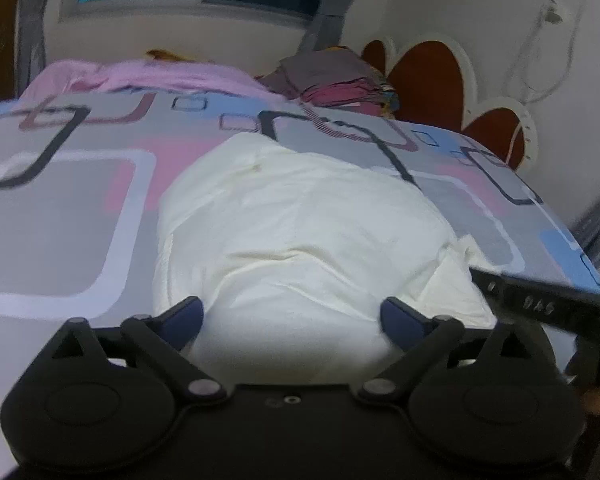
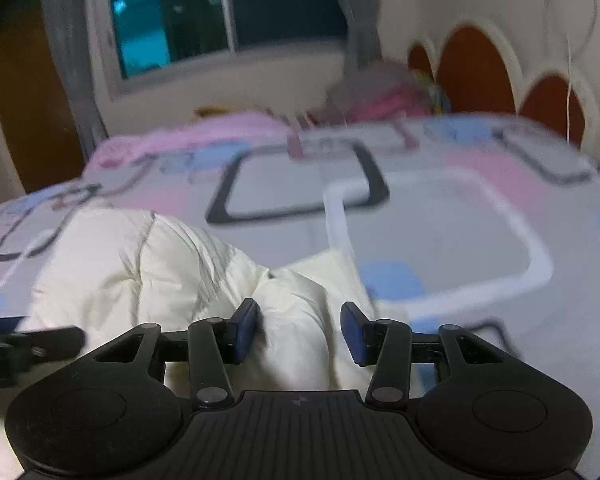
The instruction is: Fold large clothes
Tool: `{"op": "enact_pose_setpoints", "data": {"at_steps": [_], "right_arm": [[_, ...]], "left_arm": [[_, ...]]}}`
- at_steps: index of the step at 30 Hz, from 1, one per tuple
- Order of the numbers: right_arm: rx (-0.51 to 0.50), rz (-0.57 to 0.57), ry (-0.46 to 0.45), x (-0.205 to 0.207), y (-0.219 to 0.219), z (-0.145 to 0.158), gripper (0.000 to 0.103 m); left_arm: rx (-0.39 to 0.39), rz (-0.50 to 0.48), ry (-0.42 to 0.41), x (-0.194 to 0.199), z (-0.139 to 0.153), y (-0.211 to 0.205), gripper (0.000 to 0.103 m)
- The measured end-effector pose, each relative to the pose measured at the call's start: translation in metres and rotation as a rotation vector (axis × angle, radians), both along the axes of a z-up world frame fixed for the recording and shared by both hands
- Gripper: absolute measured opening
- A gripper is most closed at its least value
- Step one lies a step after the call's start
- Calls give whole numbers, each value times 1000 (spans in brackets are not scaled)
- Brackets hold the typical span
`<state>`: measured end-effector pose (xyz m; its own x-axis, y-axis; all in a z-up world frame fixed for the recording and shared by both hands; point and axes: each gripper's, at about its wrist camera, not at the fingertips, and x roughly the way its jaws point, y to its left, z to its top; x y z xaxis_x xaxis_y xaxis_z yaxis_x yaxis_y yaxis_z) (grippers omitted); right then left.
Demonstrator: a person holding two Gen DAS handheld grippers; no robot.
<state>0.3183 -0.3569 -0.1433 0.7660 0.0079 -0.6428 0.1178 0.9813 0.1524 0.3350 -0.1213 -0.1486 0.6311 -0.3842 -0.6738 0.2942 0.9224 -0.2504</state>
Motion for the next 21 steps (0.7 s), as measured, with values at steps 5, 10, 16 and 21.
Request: {"op": "enact_pose_setpoints", "data": {"at_steps": [5, 10, 16, 21], "right_arm": [[47, -26, 30, 6, -6, -25, 46], [87, -44, 31, 9, -14, -41, 46], [99, -37, 45, 13, -18, -43, 47], [114, -54, 76, 7, -23, -10, 65]], "left_arm": [[-1, 14, -6, 7, -13, 0, 103], [3, 16, -9, 9, -19, -2, 103], [49, 17, -4, 9, -20, -10, 103], [106, 51, 21, 5, 1, -13, 102]]}}
